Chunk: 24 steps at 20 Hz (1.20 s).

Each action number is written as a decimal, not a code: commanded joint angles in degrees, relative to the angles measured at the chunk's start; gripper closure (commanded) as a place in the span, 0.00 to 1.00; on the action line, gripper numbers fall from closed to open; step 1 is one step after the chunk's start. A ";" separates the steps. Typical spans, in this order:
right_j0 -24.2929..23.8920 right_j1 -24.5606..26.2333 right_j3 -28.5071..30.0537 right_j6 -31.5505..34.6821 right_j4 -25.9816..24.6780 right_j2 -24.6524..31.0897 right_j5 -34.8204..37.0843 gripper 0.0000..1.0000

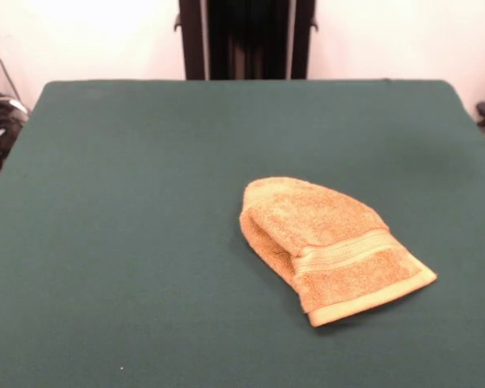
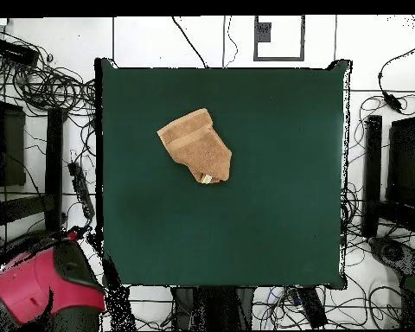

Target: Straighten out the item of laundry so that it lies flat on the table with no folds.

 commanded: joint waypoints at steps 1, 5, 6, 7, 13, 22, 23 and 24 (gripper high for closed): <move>-1.28 8.66 -2.02 12.51 -0.37 -1.19 -6.27 0.00; -1.06 11.62 -2.89 12.41 -0.25 -2.18 -9.32 0.00; -1.02 12.38 -3.04 12.36 -0.24 -2.46 -10.14 0.00; -1.02 12.94 -3.07 12.21 -0.20 -2.65 -10.75 0.00; -1.26 19.58 -3.07 11.86 -0.50 -3.94 -19.48 0.00; -1.44 30.53 -6.70 11.90 2.70 -5.50 -25.82 0.00; -1.28 31.44 -7.10 11.85 2.92 -5.76 -26.38 0.00; -0.75 32.60 -7.99 11.73 2.95 -6.47 -27.03 0.00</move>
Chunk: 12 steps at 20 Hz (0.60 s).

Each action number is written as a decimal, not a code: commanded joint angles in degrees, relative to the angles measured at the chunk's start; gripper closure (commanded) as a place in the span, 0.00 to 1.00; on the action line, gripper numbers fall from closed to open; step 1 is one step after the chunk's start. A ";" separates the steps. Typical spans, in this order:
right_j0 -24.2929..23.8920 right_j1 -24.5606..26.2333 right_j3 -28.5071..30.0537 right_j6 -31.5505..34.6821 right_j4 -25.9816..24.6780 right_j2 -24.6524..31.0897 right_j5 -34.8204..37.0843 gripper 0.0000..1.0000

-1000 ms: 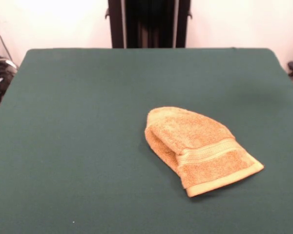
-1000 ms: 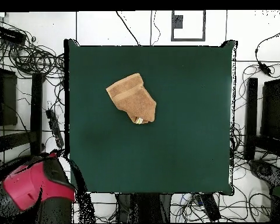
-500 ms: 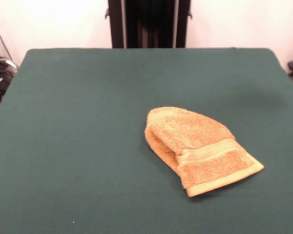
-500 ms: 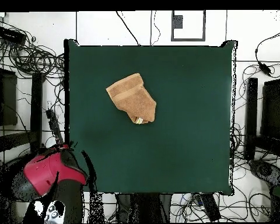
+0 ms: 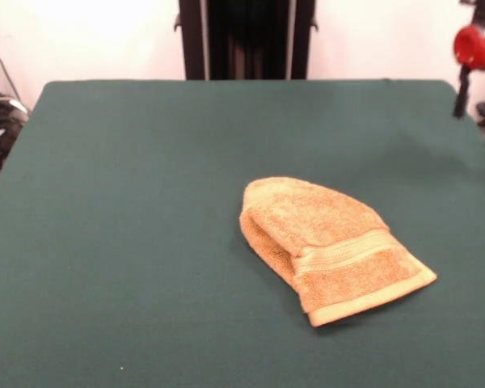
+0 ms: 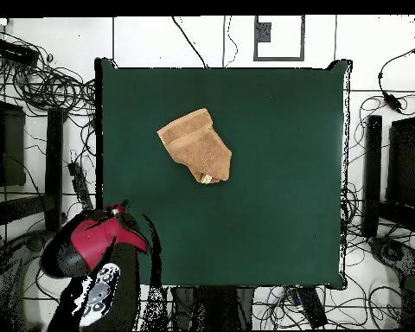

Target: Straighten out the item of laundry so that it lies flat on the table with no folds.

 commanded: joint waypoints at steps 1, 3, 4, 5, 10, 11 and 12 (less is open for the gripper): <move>0.38 9.82 -4.48 11.53 2.81 -0.50 -3.67 0.00; 0.71 9.04 -4.38 10.70 2.35 -1.31 -3.02 0.00; 0.88 8.65 -4.33 10.29 2.12 -1.71 -2.70 0.00; 1.04 8.26 -4.28 9.88 1.89 -2.11 -2.37 0.00; 0.08 2.39 -2.23 7.21 0.67 -2.00 1.99 0.00; -0.12 1.90 -2.20 6.99 0.71 -1.74 2.38 0.00; -0.32 1.41 -2.17 6.78 0.75 -1.47 2.77 0.00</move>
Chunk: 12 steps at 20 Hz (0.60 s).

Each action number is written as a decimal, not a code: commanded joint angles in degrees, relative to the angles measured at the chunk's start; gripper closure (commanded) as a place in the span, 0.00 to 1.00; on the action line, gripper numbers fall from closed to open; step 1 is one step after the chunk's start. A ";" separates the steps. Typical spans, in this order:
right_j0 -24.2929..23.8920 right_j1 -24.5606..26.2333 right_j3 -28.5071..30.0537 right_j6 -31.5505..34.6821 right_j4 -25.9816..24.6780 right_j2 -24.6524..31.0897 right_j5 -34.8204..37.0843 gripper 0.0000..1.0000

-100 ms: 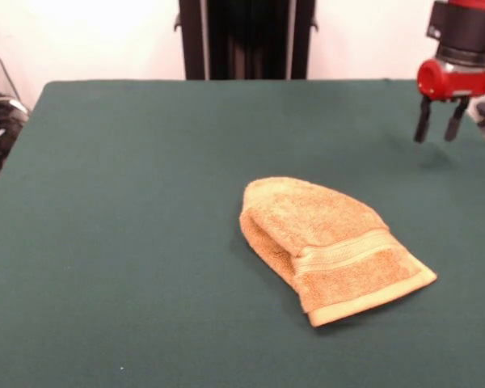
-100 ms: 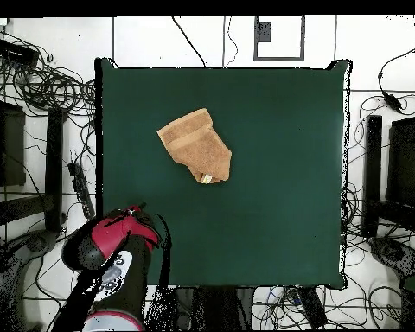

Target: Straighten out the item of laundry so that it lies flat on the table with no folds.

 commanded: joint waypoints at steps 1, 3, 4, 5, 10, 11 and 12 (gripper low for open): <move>-0.41 -4.07 -1.00 6.56 0.78 1.32 4.60 0.00; -0.79 -4.06 -1.73 5.99 0.60 1.93 4.60 0.00; -1.13 -4.69 -1.78 5.47 0.30 2.42 4.49 0.00; -1.06 -5.12 -1.95 5.27 0.20 2.55 4.69 0.00; -2.42 -7.19 -3.51 3.41 -0.17 3.66 6.77 0.00; -2.79 -6.86 -4.20 3.13 -0.14 3.92 7.09 0.00; -3.91 -6.11 -5.33 2.13 -0.39 4.59 7.55 0.00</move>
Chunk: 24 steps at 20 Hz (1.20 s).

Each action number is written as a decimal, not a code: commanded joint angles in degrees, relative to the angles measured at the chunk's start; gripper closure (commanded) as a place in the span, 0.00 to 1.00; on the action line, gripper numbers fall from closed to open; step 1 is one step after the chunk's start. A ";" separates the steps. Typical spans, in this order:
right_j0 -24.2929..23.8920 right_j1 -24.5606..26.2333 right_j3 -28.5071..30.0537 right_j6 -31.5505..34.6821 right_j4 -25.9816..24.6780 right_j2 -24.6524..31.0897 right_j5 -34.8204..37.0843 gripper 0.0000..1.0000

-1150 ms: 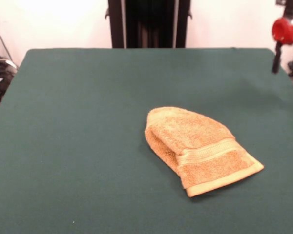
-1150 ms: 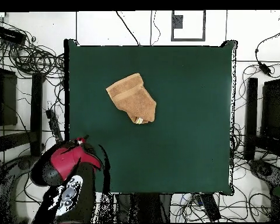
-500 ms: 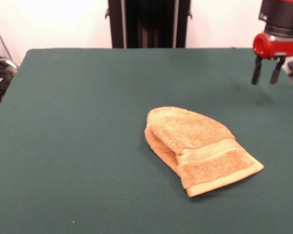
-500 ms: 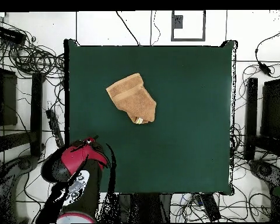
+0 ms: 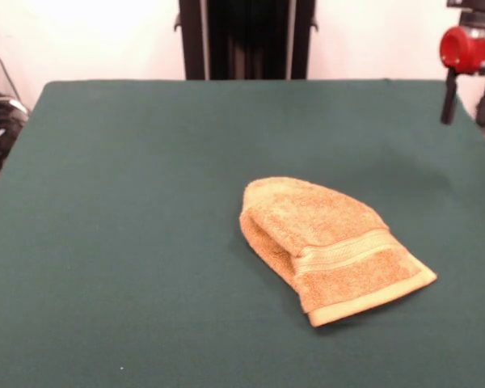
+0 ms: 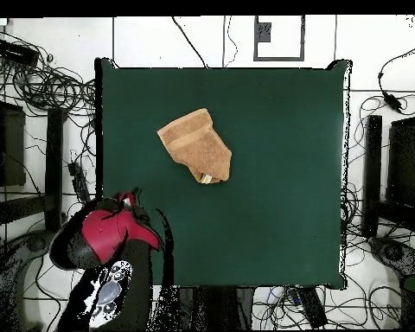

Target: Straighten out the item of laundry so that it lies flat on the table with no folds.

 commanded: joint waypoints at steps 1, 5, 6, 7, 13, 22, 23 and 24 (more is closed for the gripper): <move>-3.07 1.06 -5.73 1.76 -0.39 4.92 8.02 0.00; -5.38 3.96 -9.93 -0.84 -1.54 5.86 9.92 0.00; -5.52 4.72 -11.08 -1.26 -1.80 5.77 10.58 0.00; -5.47 5.33 -12.07 -1.36 -1.96 5.62 11.08 0.00; -5.15 9.66 -19.45 -0.96 -1.31 5.63 17.13 0.00; -6.48 13.94 -28.24 -3.11 -1.95 7.65 24.19 0.00; -6.53 14.47 -29.02 -3.46 -2.12 7.67 25.14 0.00; -6.89 15.16 -29.69 -3.89 -2.18 7.96 25.76 0.00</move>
